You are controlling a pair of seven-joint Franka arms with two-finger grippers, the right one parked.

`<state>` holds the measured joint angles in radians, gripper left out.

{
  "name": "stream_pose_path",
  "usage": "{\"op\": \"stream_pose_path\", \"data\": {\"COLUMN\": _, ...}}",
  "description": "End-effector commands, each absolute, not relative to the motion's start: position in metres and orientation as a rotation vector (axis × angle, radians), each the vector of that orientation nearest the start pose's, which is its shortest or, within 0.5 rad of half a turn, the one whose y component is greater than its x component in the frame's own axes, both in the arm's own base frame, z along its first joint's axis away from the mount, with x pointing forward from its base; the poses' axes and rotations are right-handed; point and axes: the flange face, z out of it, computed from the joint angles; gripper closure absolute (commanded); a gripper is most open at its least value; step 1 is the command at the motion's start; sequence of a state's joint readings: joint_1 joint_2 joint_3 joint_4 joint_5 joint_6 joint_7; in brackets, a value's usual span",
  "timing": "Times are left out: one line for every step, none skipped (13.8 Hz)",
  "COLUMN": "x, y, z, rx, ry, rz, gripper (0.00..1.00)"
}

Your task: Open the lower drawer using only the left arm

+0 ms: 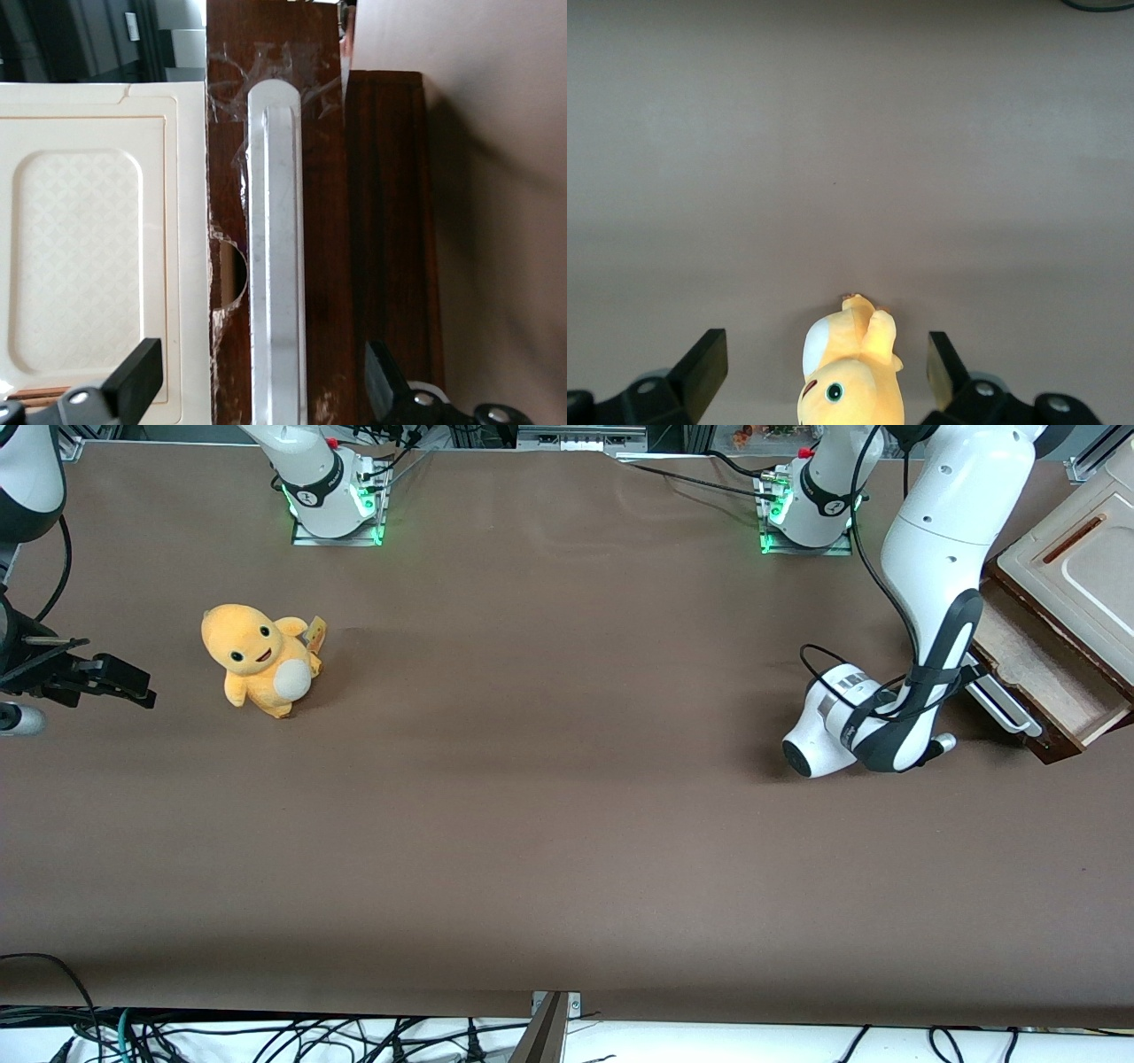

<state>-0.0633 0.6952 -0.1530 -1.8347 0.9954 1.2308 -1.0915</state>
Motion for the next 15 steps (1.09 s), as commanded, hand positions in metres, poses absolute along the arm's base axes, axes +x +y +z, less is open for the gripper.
{"op": "stream_pose_path", "data": {"x": 0.558, "y": -0.011, "z": 0.229, "rx": -1.799, "ry": -0.436, "rz": 0.483, "gripper": 0.00}}
{"op": "stream_pose_path", "data": {"x": 0.571, "y": -0.018, "z": 0.252, "rx": -1.892, "ry": -0.484, "rz": 0.519, "gripper": 0.00}}
{"op": "stream_pose_path", "data": {"x": 0.584, "y": -0.028, "z": 0.275, "rx": -1.976, "ry": -0.508, "rz": 0.547, "gripper": 0.00}}
{"op": "stream_pose_path", "data": {"x": 0.591, "y": -0.037, "z": 0.297, "rx": -2.052, "ry": -0.499, "rz": 0.571, "gripper": 0.00}}
{"op": "stream_pose_path", "data": {"x": 0.593, "y": -0.047, "z": 0.317, "rx": -2.126, "ry": -0.496, "rz": 0.585, "gripper": 0.00}}
{"op": "stream_pose_path", "data": {"x": 0.598, "y": -0.059, "z": 0.339, "rx": -2.195, "ry": -0.497, "rz": 0.577, "gripper": 0.00}}
{"op": "stream_pose_path", "data": {"x": 0.601, "y": -0.072, "z": 0.362, "rx": -2.273, "ry": -0.479, "rz": 0.577, "gripper": 0.00}}
{"op": "stream_pose_path", "data": {"x": 0.604, "y": -0.079, "z": 0.386, "rx": -2.352, "ry": -0.472, "rz": 0.574, "gripper": 0.00}}
{"op": "stream_pose_path", "data": {"x": 0.607, "y": -0.084, "z": 0.409, "rx": -2.439, "ry": -0.458, "rz": 0.580, "gripper": 0.00}}
{"op": "stream_pose_path", "data": {"x": 0.606, "y": -0.088, "z": 0.430, "rx": -2.520, "ry": -0.437, "rz": 0.592, "gripper": 0.00}}
{"op": "stream_pose_path", "data": {"x": 0.604, "y": -0.091, "z": 0.453, "rx": -2.585, "ry": -0.431, "rz": 0.579, "gripper": 0.00}}
{"op": "stream_pose_path", "data": {"x": 0.600, "y": -0.097, "z": 0.477, "rx": -2.660, "ry": -0.421, "rz": 0.567, "gripper": 0.00}}
{"op": "stream_pose_path", "data": {"x": 0.592, "y": -0.100, "z": 0.506, "rx": -2.729, "ry": -0.408, "rz": 0.543, "gripper": 0.00}}
{"op": "stream_pose_path", "data": {"x": 0.584, "y": -0.095, "z": 0.532, "rx": -2.796, "ry": -0.377, "rz": 0.526, "gripper": 0.00}}
{"op": "stream_pose_path", "data": {"x": 0.581, "y": -0.083, "z": 0.544, "rx": -2.871, "ry": -0.336, "rz": 0.539, "gripper": 0.00}}
